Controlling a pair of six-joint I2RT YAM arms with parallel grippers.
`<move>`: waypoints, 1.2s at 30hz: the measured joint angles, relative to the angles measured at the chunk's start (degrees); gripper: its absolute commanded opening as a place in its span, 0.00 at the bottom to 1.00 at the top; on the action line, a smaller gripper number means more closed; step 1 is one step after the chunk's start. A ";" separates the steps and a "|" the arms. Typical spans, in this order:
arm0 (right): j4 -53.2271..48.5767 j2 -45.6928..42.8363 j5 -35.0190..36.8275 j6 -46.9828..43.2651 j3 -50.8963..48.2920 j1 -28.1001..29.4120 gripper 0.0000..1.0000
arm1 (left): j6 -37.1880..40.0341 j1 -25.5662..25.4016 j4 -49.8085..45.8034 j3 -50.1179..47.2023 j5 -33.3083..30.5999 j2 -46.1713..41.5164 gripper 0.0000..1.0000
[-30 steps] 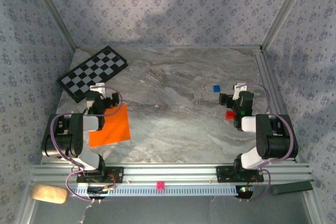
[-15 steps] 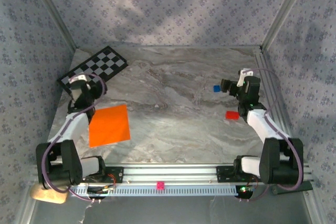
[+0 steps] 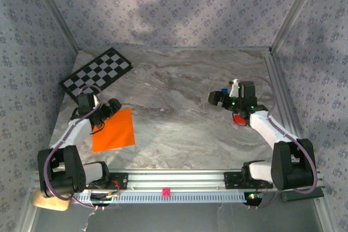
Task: Fold a paper plane with a square sheet of paper (pick it up from the middle)
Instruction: Move the square sheet of paper to the center of the table.
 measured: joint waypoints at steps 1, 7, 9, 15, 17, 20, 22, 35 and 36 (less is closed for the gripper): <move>-0.48 0.35 0.39 0.02 0.15 1.09 1.00 | -0.04 -0.85 -0.59 -0.15 0.00 0.02 0.99; -2.27 1.33 2.97 0.00 1.18 4.87 1.00 | -0.17 -2.82 -4.15 -0.63 -1.88 0.02 1.00; -2.29 1.46 3.69 0.02 1.20 5.33 1.00 | -0.17 -2.84 -4.61 -1.57 -2.45 0.02 0.99; -2.27 2.60 5.27 0.79 1.20 6.10 1.00 | 0.31 -4.90 -4.39 -3.10 -2.91 0.90 0.99; -2.29 3.08 5.66 0.92 1.20 6.10 1.00 | 0.92 -6.03 -3.32 -2.93 -2.91 1.86 0.98; -2.29 3.30 6.29 1.18 1.20 6.10 1.00 | 1.77 -8.50 -2.08 -1.29 -2.93 4.48 0.98; -2.25 3.30 6.71 1.31 1.20 6.10 1.00 | 1.99 -11.02 -1.38 0.26 -2.97 6.69 0.98; -1.44 2.51 7.72 4.74 -1.07 6.25 1.00 | -3.98 -25.94 6.16 11.67 -4.02 21.49 0.97; -1.25 2.43 7.72 5.14 -1.25 6.25 1.00 | -4.48 -26.80 6.56 12.81 -4.00 22.67 0.96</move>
